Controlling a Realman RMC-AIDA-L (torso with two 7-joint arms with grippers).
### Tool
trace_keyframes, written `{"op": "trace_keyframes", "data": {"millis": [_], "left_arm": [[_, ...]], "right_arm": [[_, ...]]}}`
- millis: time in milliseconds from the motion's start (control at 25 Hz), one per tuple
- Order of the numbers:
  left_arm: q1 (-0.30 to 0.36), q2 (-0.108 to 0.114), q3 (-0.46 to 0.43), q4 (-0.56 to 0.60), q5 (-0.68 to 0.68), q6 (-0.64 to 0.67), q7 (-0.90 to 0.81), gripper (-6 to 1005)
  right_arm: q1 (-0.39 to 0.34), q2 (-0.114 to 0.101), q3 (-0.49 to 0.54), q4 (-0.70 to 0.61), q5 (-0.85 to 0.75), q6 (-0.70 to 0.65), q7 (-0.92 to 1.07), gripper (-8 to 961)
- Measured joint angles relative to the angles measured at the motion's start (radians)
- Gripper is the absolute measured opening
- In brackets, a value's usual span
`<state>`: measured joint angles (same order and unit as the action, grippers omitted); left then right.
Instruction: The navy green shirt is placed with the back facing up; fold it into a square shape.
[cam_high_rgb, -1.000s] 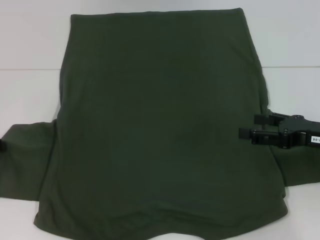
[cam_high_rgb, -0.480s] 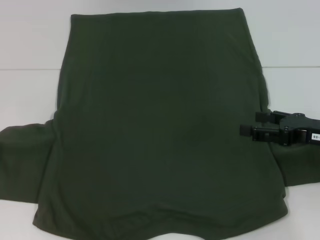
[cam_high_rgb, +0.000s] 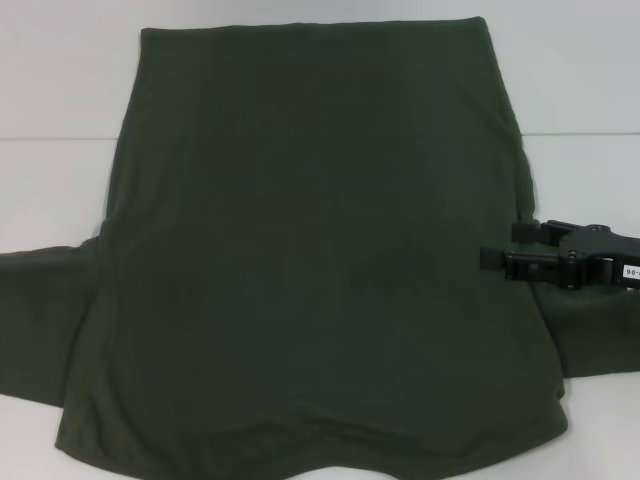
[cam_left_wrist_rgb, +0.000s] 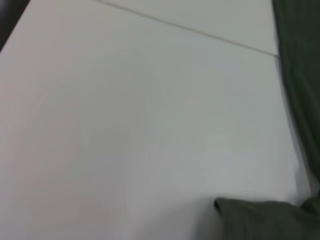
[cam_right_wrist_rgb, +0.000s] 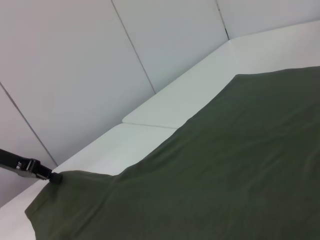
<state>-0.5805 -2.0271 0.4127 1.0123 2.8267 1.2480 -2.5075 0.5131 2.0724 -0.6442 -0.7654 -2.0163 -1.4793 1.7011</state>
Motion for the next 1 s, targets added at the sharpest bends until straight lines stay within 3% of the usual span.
{"op": "trace_keyframes", "data": {"millis": [200,640,840,1000], "left_arm": [[-0.021,0.004,0.022,0.007,0.002,0.044,-0.001,92],[-0.148,-0.005,0.093,0.146,-0.008,0.392,-0.171,113],[-0.220,-0.037,0.139,0.133,-0.013,0.387,-0.206,123],[-0.263,-0.057,0.185,0.052,-0.023,0.312,-0.214,131]], "right_arm": [[0.001,-0.001,-0.002,0.000,0.001,0.002,0.000,945],[0.001,-0.002,-0.007,0.000,0.001,0.004,0.000,945],[0.001,-0.002,-0.003,0.000,-0.001,0.005,0.000,945],[0.001,0.000,-0.008,0.000,-0.002,0.011,0.000,945]]}}
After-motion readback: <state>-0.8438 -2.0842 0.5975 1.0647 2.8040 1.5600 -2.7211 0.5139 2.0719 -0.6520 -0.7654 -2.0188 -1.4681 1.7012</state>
